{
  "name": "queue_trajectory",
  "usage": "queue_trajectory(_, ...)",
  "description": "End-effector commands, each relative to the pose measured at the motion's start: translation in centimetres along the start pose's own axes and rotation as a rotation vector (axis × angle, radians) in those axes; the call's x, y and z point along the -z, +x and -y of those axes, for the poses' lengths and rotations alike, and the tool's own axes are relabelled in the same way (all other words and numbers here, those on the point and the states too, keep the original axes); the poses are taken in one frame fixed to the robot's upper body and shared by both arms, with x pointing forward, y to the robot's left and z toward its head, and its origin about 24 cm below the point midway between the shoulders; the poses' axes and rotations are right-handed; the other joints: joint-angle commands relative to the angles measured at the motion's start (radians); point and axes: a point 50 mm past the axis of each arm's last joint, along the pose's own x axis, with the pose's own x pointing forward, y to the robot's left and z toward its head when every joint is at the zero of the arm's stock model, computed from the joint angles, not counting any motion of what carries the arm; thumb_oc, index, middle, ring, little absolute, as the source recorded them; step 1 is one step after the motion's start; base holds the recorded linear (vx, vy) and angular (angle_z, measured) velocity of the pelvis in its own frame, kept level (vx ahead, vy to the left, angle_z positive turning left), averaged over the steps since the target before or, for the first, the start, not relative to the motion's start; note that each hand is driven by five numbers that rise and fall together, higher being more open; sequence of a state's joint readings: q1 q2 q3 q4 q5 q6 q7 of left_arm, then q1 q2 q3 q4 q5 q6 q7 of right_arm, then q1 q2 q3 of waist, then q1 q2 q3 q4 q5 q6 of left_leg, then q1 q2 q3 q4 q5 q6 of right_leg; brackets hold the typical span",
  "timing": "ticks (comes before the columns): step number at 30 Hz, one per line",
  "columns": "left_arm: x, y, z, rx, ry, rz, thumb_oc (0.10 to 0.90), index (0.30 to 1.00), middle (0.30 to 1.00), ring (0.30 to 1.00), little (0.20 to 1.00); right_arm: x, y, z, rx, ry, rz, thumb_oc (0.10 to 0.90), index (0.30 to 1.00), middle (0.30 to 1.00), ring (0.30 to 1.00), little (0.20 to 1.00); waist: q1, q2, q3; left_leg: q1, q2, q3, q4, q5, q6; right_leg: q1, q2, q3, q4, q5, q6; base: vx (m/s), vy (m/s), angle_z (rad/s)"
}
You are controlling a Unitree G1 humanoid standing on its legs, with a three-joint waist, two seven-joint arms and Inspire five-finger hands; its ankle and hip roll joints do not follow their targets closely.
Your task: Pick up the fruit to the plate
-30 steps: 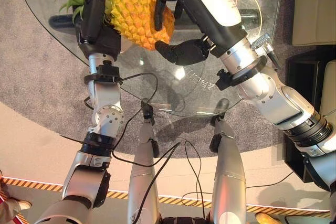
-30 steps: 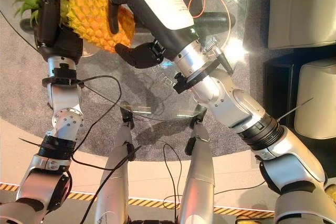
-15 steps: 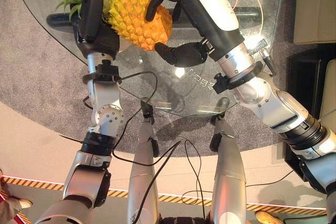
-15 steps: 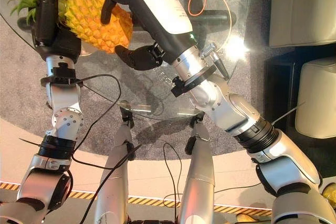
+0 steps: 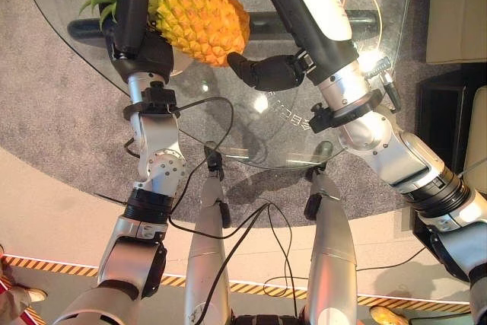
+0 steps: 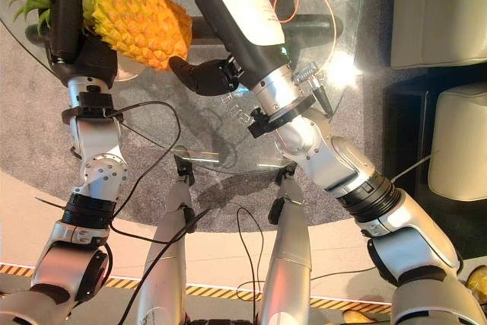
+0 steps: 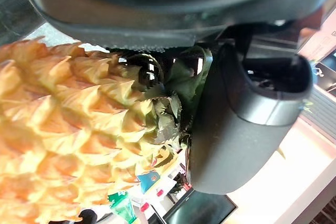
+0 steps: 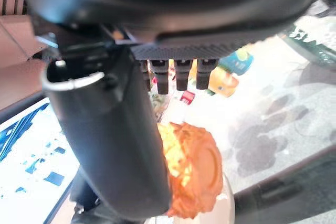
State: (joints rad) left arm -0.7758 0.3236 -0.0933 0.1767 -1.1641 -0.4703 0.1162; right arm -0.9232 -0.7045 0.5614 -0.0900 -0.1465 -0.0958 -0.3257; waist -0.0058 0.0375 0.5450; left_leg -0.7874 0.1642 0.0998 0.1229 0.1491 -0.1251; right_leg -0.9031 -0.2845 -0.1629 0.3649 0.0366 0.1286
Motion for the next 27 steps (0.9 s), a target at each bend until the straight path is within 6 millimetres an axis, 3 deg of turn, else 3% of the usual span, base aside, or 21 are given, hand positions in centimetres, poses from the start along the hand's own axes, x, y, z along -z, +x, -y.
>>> queue_trajectory(1,-4.5,1.8,5.1,0.250,-0.002,0.264,0.100,0.300,0.300,0.300,0.200,-2.9,2.1,4.3,0.235,-0.012,0.179,0.800,0.900,0.900,0.900,0.900,0.005,-0.021,-0.025,-0.047,-0.008,-0.032,0.093,-0.068,-0.032,0.071,-0.006,-0.040,-0.109,0.028,0.056,0.00,0.000,0.00)
queue_trajectory(13,-5.0,2.1,4.8,0.224,0.040,0.299,0.100,0.300,0.300,0.300,0.200,-2.7,2.2,4.9,0.263,-0.025,0.173,0.800,0.900,0.900,0.900,0.900,0.003,-0.020,-0.025,-0.043,-0.004,-0.029,0.088,-0.067,-0.034,0.074,-0.005,-0.041,-0.109,0.027,0.055,0.00,0.000,0.00)
queue_trajectory(27,-6.1,2.2,4.0,0.103,0.138,0.414,0.100,0.300,0.300,0.300,0.200,-0.6,1.3,5.8,0.389,-0.025,0.079,0.800,0.900,0.900,0.900,0.900,-0.004,-0.023,-0.025,-0.040,-0.003,-0.026,0.088,-0.069,-0.034,0.074,0.000,-0.037,-0.104,0.020,0.052,0.00,0.000,0.00)
